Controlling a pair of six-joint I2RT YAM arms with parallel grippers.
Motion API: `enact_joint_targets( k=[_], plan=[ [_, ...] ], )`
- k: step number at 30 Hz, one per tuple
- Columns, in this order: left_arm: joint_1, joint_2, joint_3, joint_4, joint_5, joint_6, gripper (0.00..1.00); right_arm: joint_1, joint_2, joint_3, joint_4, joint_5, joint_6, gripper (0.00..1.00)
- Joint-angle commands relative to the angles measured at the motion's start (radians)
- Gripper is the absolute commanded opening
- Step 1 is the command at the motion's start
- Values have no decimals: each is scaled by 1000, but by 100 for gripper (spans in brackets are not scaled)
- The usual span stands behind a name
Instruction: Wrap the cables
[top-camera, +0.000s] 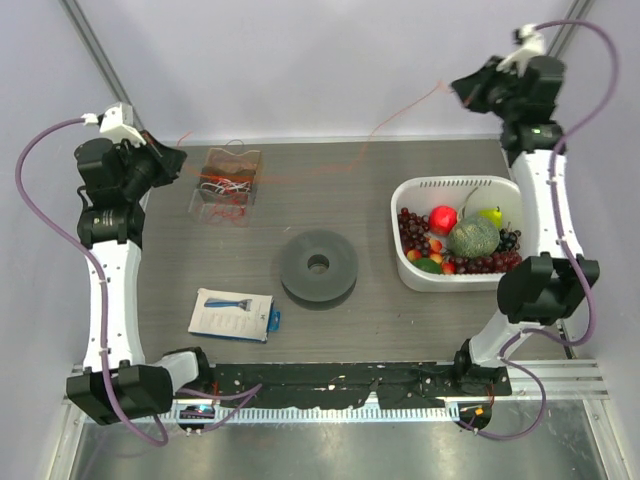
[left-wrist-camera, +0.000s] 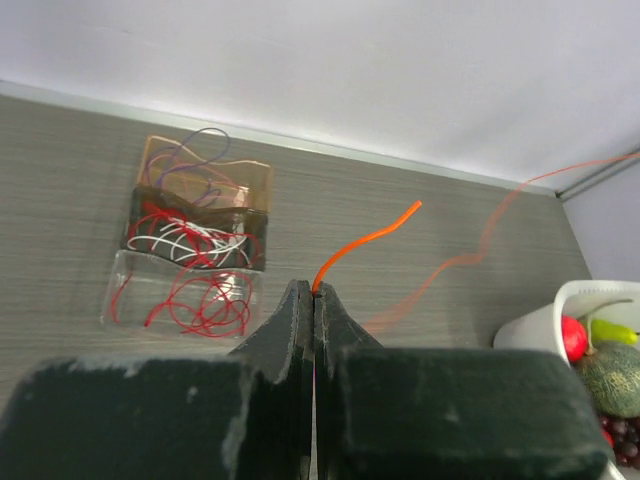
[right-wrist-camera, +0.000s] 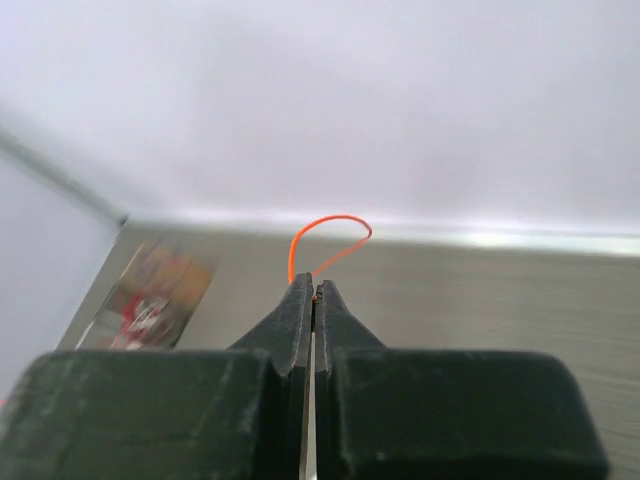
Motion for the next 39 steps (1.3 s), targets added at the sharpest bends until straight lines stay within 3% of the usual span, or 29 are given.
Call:
enact_joint_targets(
  k=[1,6,23,36,39],
  plan=[
    [53,-11,42,33,-15,18,0,-129,-31,66,37,87,7,1],
    [127,-29,30,41,9,49,0,-244,50,180,80,97,47,1],
    [424,-29,-36,36,116,123,0,-273,302,399,112,274,-56,1],
    [504,-11,-65,25,190,173,0,-270,394,437,143,333,-96,1],
    [504,-11,-68,38,265,175,0,-255,405,430,141,318,-117,1]
  ],
)
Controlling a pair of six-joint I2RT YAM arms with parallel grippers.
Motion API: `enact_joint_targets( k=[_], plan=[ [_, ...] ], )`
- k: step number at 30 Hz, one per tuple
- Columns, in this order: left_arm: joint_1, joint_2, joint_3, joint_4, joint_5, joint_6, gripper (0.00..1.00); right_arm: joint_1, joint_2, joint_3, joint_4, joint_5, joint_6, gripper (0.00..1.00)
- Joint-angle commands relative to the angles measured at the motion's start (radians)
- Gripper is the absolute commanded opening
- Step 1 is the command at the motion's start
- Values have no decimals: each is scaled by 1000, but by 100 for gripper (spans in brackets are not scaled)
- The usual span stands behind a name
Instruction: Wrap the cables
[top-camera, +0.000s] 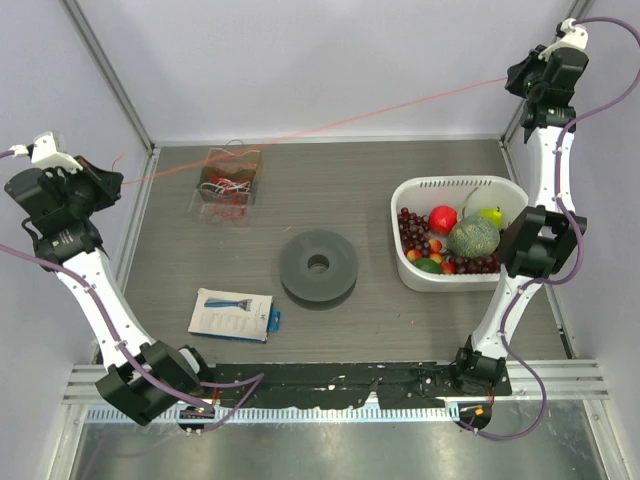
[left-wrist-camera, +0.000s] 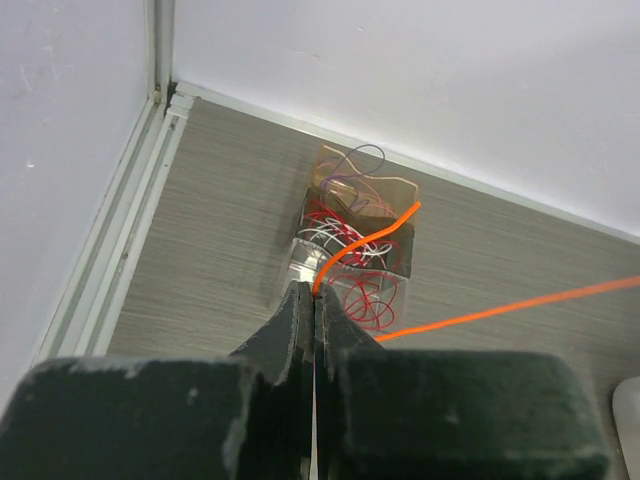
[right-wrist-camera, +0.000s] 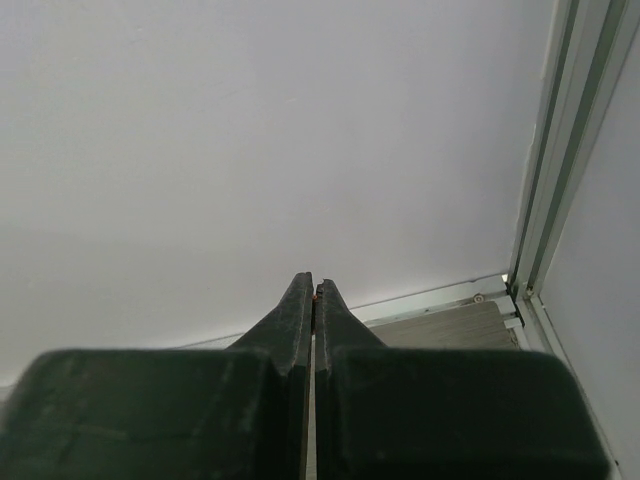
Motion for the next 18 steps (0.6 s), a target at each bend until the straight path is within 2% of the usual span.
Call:
enact_joint_targets(
  k=[1,5,9,10,12,13,14,18],
  plan=[
    [17,-4,-5,41,116,30,0,11,17,37,61,23,-62,1],
    [-67,-30,-4,41,152,55,0,89,46,53,55,-11,-97,1],
    [-219,-55,21,12,109,129,0,188,100,76,35,-17,-146,2],
    [-254,-56,28,9,95,144,0,226,127,88,12,-23,-186,9],
    [-339,-50,51,-3,55,177,0,273,178,140,-51,-11,-237,53],
    [-376,-39,68,-14,38,190,0,274,190,178,-69,-15,-245,62],
    [-419,-21,85,-34,22,209,0,319,207,191,-95,-17,-248,80],
    [-606,30,160,-127,-43,316,0,329,152,134,-115,-81,-246,81]
  ],
)
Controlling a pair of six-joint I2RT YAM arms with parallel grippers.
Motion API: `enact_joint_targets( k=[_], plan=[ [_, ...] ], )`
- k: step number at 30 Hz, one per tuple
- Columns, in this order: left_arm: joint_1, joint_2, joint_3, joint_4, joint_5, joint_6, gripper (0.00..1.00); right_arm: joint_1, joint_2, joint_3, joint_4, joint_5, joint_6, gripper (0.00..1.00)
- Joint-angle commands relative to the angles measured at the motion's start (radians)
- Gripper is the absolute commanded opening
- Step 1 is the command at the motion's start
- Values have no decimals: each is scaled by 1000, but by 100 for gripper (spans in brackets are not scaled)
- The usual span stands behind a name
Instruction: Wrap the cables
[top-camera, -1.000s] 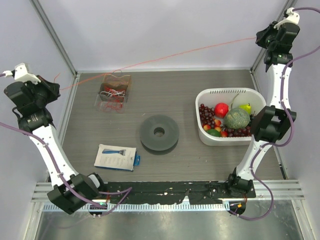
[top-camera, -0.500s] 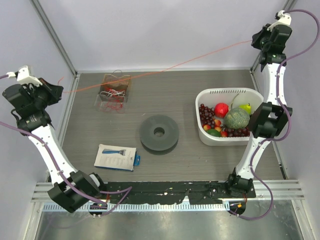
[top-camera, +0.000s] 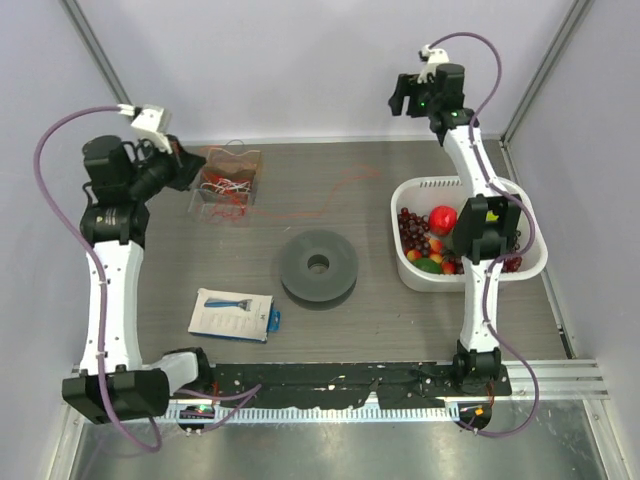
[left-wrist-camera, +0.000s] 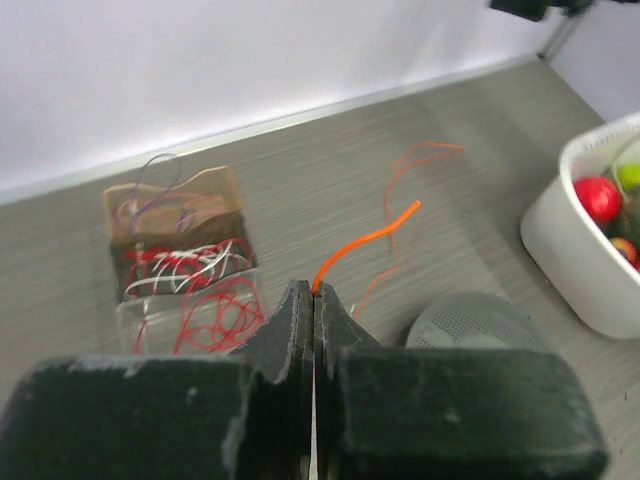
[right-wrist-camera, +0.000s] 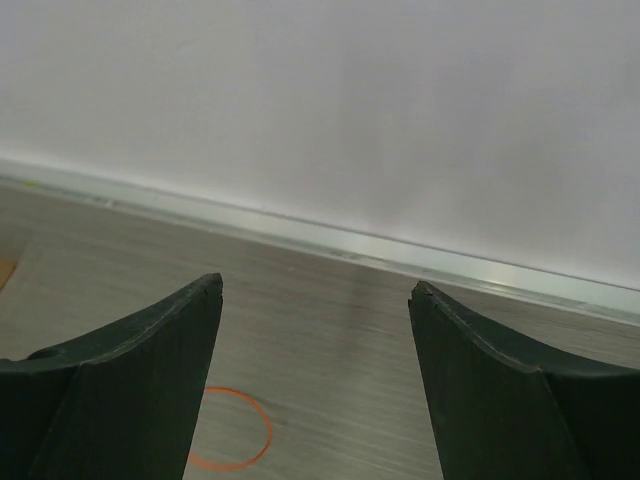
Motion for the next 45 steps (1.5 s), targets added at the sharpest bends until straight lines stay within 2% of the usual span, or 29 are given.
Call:
enact_joint_targets(
  k=[1,4,8,13,15,18,20,21,23,28,35,39,45],
  plan=[
    [-192,43,99,-90,-94,168,0,-5,-96,-19,-23,-77,-69,81],
    [-360,66,110,-101,-145,218,0,-3,-246,-191,-23,-256,-112,80],
    [-485,128,151,-103,-148,221,0,-3,-455,-423,-2,-540,-118,79],
    [-605,198,219,-122,-147,261,0,46,-715,-663,113,-708,-25,77],
    [-622,221,242,-124,-116,244,0,91,-792,-753,142,-711,-28,77],
    [-622,234,248,-58,-55,132,0,193,-869,-858,182,-686,-20,77],
    [-622,225,231,3,-21,33,0,249,-894,-922,268,-654,36,77],
    [-624,217,217,34,-9,-10,0,268,-901,-971,362,-625,55,77],
    [-624,200,191,98,2,-99,0,325,-907,-1016,464,-581,90,77],
    [-622,157,131,199,2,-252,0,455,-842,-1008,552,-496,95,75],
    [-622,128,101,233,-28,-318,0,526,-760,-952,595,-481,102,69],
    [-622,117,73,247,-53,-339,0,538,-753,-948,610,-494,110,62],
    [-619,105,78,215,-83,-287,0,512,-783,-944,483,-432,26,63]
  ],
)
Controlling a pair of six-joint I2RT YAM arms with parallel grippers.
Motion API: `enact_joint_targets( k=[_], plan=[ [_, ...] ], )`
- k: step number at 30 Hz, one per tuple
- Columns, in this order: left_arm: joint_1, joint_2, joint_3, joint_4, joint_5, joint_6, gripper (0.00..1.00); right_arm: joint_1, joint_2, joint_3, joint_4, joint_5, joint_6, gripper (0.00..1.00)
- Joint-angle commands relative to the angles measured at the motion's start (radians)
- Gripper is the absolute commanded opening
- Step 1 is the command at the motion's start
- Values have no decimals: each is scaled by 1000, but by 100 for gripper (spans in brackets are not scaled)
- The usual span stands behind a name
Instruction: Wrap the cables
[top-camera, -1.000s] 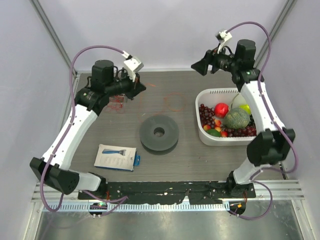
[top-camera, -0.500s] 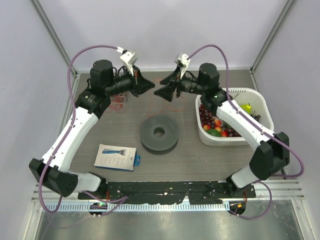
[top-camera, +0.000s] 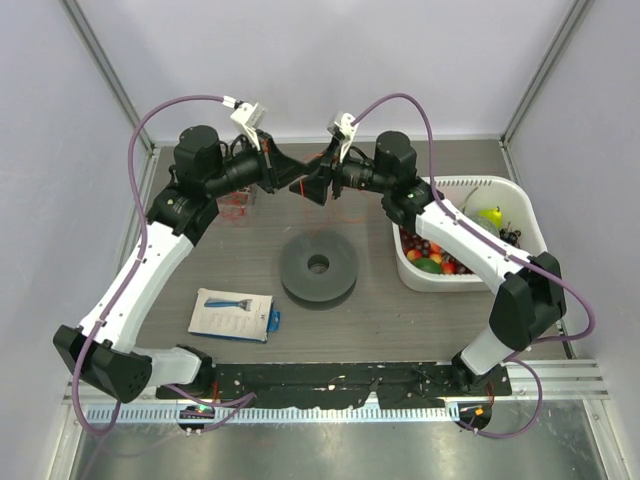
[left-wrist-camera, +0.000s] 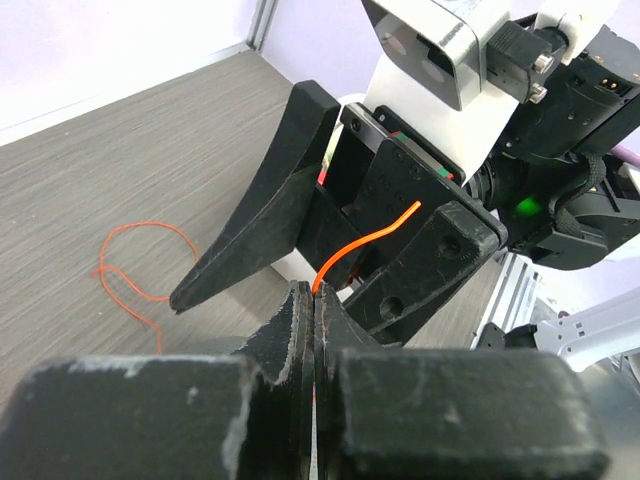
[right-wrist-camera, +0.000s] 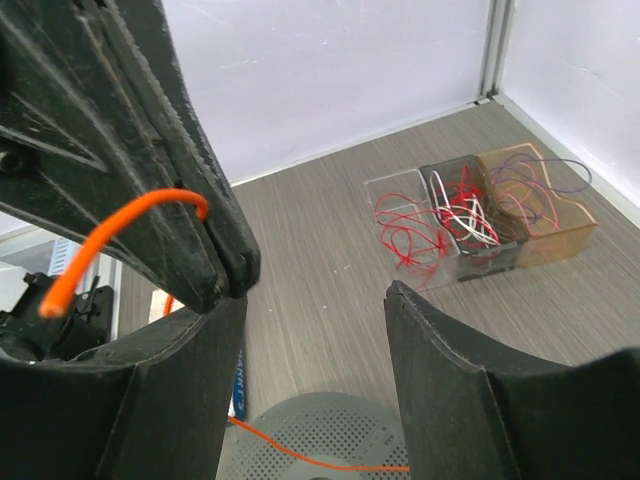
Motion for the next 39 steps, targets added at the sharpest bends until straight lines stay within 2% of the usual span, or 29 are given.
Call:
enact_joint_targets(
  k=[1,6,9,18,22,24,25,26,27,28,29,30,31,32,35,36,37,39],
  plan=[
    [8,-41,5,18,-37,38,0,-34,-42,52,-44,77,-49,63],
    [58,-33,-5,27,-48,16,0,-117,-69,63,-49,40,35,68],
    [61,-23,-14,58,-33,-10,0,-117,-86,53,-55,-19,54,71],
    [61,-3,-14,96,-3,-146,0,18,-28,92,-46,-49,74,74],
    [60,-12,-28,96,-2,-156,0,38,1,119,-38,-47,77,70],
    [61,-21,-42,112,1,-162,0,41,9,125,-33,-37,80,64],
    [61,-23,-47,115,0,-168,0,41,15,127,-32,-32,80,54],
    [61,-26,-50,113,3,-171,0,41,17,127,-33,-26,77,49],
    [61,-27,-51,113,3,-171,0,41,15,129,-35,-9,69,39],
    [61,-30,-53,112,3,-171,0,41,14,127,-43,-1,52,34],
    [61,-33,-56,110,3,-171,0,41,12,127,-58,22,40,21],
    [63,-38,-56,104,3,-168,0,37,6,122,-67,29,23,15],
    [66,-38,-56,95,7,-163,0,35,3,119,-73,34,17,3],
    [69,-41,-51,75,18,-147,6,28,-5,113,-79,36,11,1],
    [132,-39,-18,-28,98,-85,49,8,-26,92,-115,5,-14,1],
    [174,-41,-12,-42,163,-84,60,-6,-46,83,-118,-22,-24,1],
    [220,-44,-19,-33,231,-100,68,-15,-57,63,-119,-44,-29,1],
    [291,-61,-63,56,354,-184,73,-44,-85,46,-121,-124,-32,1]
  ],
)
